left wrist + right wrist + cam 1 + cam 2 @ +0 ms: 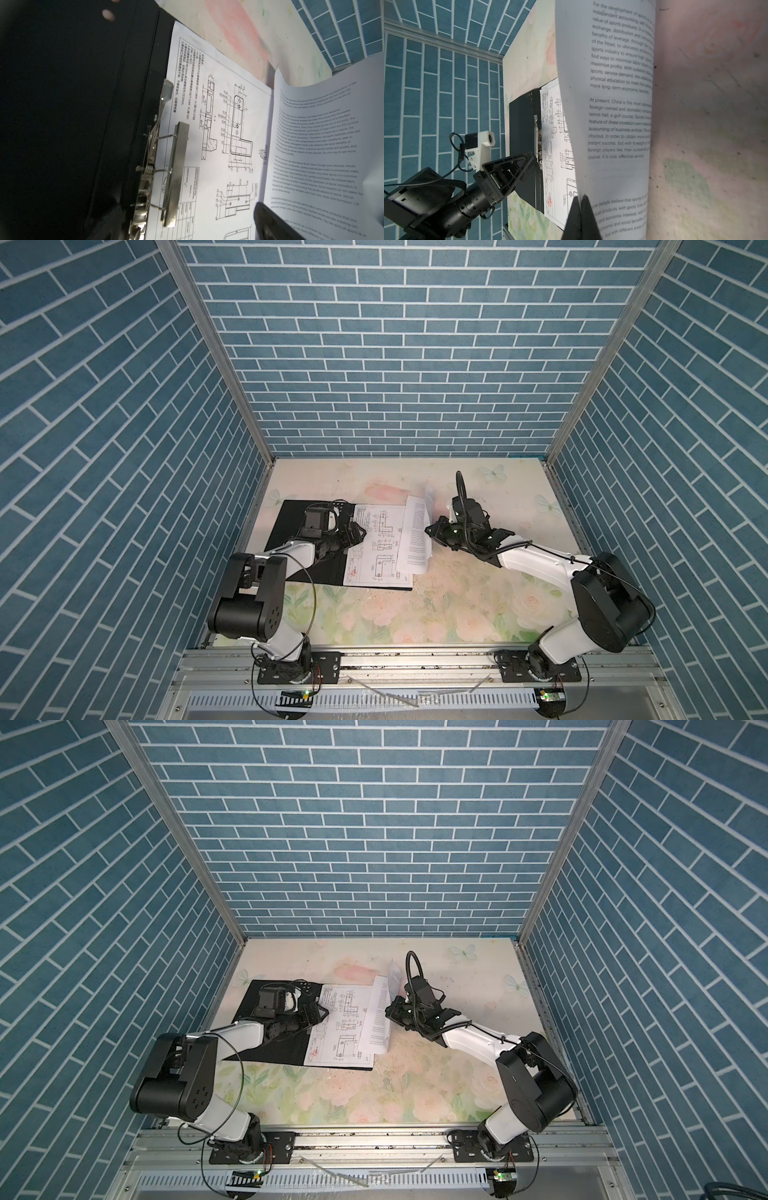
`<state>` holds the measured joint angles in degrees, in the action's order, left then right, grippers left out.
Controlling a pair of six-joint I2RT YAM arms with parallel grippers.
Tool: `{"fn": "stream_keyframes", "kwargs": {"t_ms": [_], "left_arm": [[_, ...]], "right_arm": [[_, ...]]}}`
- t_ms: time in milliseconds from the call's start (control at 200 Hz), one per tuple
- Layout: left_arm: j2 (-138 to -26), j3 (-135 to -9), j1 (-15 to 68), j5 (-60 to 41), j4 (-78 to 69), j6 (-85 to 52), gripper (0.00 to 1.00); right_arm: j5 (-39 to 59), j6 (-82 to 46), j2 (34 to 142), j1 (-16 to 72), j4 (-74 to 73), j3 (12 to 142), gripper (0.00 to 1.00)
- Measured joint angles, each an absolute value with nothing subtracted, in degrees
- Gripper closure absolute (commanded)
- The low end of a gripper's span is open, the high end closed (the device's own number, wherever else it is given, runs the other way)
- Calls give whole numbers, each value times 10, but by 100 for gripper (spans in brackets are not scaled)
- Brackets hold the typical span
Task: Put the files into the folder
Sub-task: 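Carry the lifted text sheet toward the black folder with both grippers, then lower the text sheet onto the drawing sheets in the folder with both grippers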
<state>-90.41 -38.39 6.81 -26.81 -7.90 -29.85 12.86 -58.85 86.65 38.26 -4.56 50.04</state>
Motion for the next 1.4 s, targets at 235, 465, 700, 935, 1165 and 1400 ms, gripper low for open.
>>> {"fn": "stream_keyframes", "kwargs": {"t_ms": [235,465,700,935,1165,1400], "left_arm": [[-927,-383,72,-298,-132,-307,0],[-930,-367,110,-300,-177,-337,0],[-940,-358,186,-298,-225,-396,0],[-967,-358,228,-297,-289,-445,0],[-988,-359,244,-299,-338,-479,0],[-988,-360,246,-298,-338,-489,0]], "right_arm": [[127,-555,786,346,17,501,100],[133,-524,724,301,75,511,100],[145,-491,733,297,126,588,100],[173,-482,809,305,130,686,100],[204,-476,865,330,130,749,100],[208,-475,820,325,116,710,100]]}}
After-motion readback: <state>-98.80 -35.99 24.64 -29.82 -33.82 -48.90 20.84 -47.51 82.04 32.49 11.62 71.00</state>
